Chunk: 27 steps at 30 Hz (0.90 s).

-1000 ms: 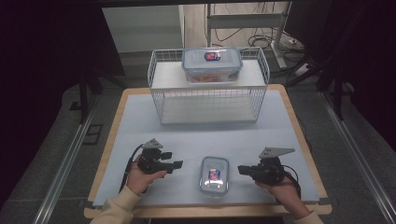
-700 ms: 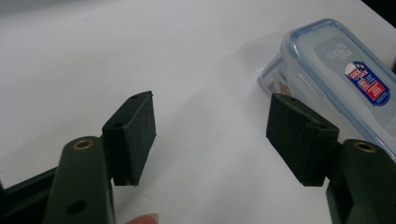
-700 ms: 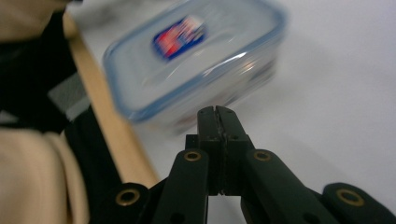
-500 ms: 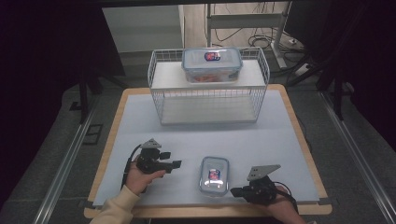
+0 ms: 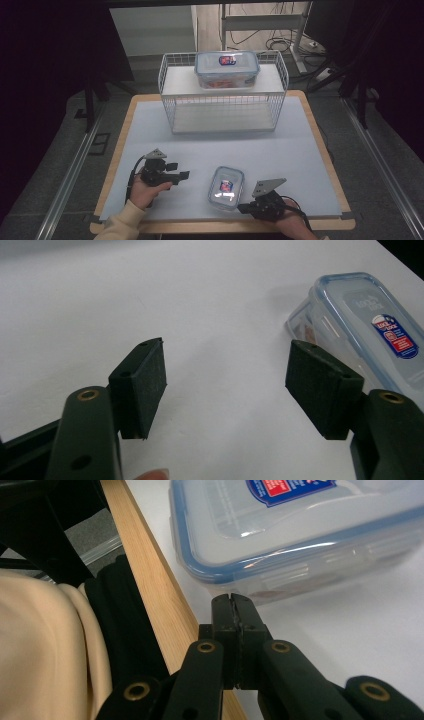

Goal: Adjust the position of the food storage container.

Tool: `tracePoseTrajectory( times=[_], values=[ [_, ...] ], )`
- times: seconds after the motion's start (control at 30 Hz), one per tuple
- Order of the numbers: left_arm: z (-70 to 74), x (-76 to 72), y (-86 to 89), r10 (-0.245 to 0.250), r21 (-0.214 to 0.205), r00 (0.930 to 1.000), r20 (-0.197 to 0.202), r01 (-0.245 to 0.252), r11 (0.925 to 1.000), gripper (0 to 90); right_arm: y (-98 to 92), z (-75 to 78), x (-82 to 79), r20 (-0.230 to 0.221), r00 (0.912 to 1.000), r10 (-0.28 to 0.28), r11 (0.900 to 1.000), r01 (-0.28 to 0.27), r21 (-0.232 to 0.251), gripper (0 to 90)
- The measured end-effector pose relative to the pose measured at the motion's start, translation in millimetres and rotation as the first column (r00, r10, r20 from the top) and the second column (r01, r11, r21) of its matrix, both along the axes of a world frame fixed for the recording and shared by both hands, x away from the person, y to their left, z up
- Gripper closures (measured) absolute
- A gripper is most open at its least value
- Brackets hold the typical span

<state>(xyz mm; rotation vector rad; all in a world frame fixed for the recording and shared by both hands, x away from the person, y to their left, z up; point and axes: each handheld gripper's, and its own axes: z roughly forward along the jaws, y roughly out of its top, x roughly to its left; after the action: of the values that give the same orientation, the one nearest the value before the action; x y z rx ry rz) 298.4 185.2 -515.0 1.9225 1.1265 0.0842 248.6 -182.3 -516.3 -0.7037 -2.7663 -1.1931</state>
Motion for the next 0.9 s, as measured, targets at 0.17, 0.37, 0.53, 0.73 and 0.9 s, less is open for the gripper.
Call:
tracePoseTrajectory(
  times=[0.17, 0.37, 0.53, 0.73, 0.9],
  values=[
    [0.9, -1.1, 6.3, 0.021, -0.019, 0.9998, 0.000, -0.021, 0.9996, 32.5, 21.1, -4.6, -1.9, 0.012, 0.9997, 0.020, 0.9998, -0.020, 0.008, 89.9],
    [1.7, -1.7, 13.4, 0.036, -0.037, 0.9994, -0.002, -0.036, 0.9987, 32.6, 48.3, -9.8, -2.1, 0.041, 0.9991, -0.003, 0.9999, 0.003, 0.013, 89.9],
    [0.2, -0.9, 13.5, 0.035, -0.029, 0.9994, -0.003, -0.035, 0.9990, 32.6, 69.3, -12.6, 7.4, 0.061, 0.9974, -0.039, 0.9991, 0.038, 0.017, 89.9],
    [0.2, -0.7, 15.2, 0.039, -0.022, 0.9992, -0.001, -0.039, 0.9990, 32.7, 82.7, -14.7, 13.6, 0.075, 0.9943, -0.076, 0.9969, 0.074, 0.028, 89.9],
    [-0.3, -0.3, 16.0, 0.041, -0.018, 0.9992, 0.001, -0.041, 0.9990, 32.7, 99.9, -17.4, 17.8, 0.097, 0.9886, -0.115, 0.9930, 0.112, 0.038, 89.9]
  ],
)
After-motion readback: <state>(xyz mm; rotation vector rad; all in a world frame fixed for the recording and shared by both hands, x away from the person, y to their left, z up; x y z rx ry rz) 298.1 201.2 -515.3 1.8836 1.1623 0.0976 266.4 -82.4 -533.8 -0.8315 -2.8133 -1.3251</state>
